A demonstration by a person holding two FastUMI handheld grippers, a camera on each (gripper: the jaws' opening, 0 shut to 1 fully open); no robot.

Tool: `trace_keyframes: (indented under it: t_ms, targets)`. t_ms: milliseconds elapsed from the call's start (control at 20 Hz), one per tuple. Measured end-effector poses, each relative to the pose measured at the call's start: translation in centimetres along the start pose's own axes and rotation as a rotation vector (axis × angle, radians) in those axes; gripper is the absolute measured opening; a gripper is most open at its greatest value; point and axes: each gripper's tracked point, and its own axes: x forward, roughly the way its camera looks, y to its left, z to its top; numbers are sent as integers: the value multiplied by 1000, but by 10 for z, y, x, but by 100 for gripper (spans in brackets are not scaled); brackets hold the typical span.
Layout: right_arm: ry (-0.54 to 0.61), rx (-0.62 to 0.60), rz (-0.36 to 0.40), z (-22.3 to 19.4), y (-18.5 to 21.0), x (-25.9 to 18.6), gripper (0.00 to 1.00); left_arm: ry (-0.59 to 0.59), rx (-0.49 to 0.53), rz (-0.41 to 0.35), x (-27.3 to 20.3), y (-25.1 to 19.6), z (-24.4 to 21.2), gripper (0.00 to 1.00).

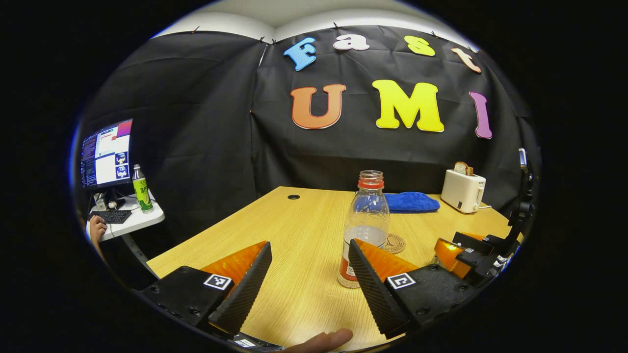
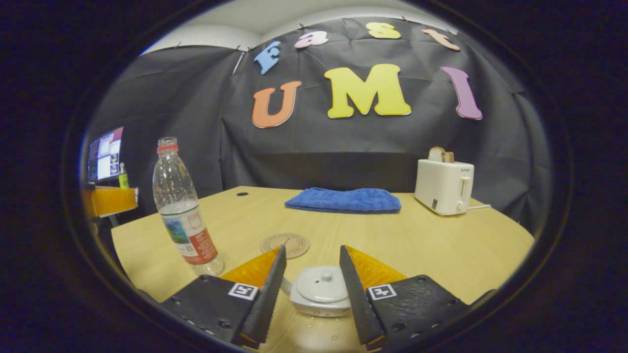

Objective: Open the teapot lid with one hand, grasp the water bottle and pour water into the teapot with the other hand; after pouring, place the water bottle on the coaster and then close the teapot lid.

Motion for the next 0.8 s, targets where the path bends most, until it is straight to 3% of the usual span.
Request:
trace_keyframes:
  t_ms: [100,150,200,350,400,450,600,800]
  targets:
    - [8,29,10,-3,-2,1,36,2,2,-1,0,0,-1,99]
    - [5,19,2,-2,-3,4,30,3,4,-2,1,0,-2,99]
    - [3,11,-14,-1,-9,2,35,3,8,-1,0,0,-2,99]
    - [3,3,1,-3,-1,3,8,4,17,-17,1,-6,-3,99]
    - [10,-35,1,-5,0,5,10,5,26,-20,1,-8,-4,99]
    - [-1,-54,-3,-3,-1,5,2,6,34,-23,2,-11,-4,99]
    - [-8,-65,2,0,-2,5,1,8,50,-15,-1,-10,-5,99]
    - [-39,-77,5,15,2,-2,0,-6,36,-70,-1,-23,-1,99]
